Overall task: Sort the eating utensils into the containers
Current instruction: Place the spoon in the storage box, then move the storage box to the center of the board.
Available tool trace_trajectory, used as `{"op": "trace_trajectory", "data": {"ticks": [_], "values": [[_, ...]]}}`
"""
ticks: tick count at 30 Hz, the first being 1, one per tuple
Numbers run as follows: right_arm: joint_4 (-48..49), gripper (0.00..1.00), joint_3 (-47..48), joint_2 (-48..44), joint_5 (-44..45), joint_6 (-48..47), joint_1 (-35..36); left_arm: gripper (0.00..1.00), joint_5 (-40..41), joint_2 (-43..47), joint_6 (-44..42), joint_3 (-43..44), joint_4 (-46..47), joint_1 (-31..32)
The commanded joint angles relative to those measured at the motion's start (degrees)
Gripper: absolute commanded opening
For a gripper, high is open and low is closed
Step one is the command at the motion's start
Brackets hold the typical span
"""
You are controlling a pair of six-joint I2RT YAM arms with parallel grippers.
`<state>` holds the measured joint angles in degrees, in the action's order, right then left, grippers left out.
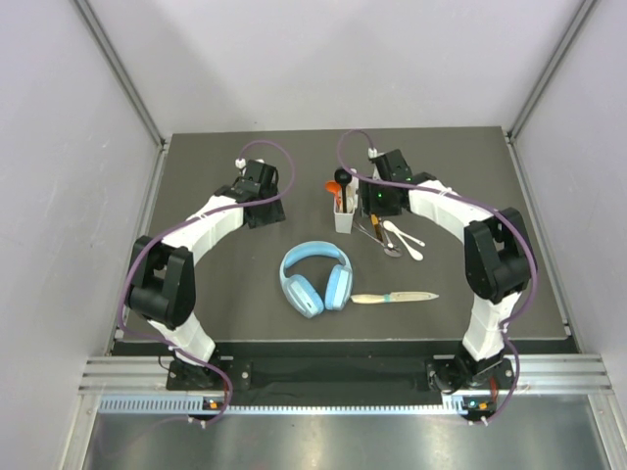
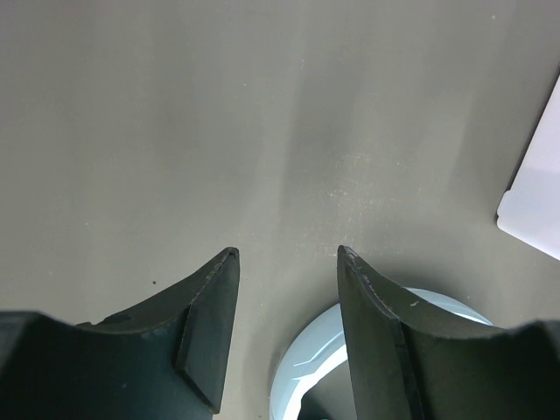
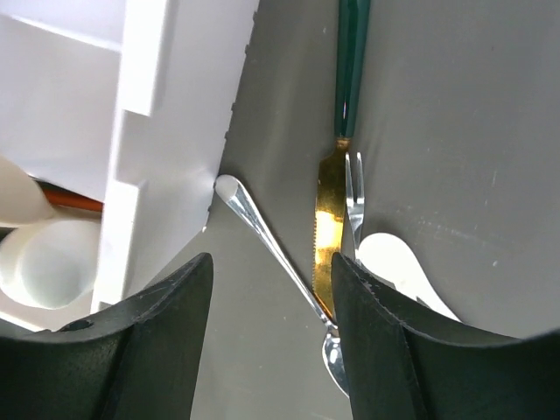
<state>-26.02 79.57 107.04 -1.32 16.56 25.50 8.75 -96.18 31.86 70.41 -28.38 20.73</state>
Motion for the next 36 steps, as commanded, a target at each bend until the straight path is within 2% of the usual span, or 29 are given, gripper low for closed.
{"op": "trace_trajectory", "data": {"ticks": [1, 22, 36], "values": [[1.0, 0.57, -0.9, -2.5, -1.1, 0.8, 0.3, 0.54, 0.2, 0.1, 0.1, 1.7, -0.3, -0.2], [2.7, 0.57, -5.1, -1.5, -6.7, 2.2, 0.5, 0.54, 0.0, 0.6, 0.4, 0.3, -0.3, -0.1], [2.4, 0.57, 1.5, 5.2, -8.1, 3.6, 0.8, 0.54, 0.4, -0.1, -0.1, 0.9, -1.0, -0.1]]}}
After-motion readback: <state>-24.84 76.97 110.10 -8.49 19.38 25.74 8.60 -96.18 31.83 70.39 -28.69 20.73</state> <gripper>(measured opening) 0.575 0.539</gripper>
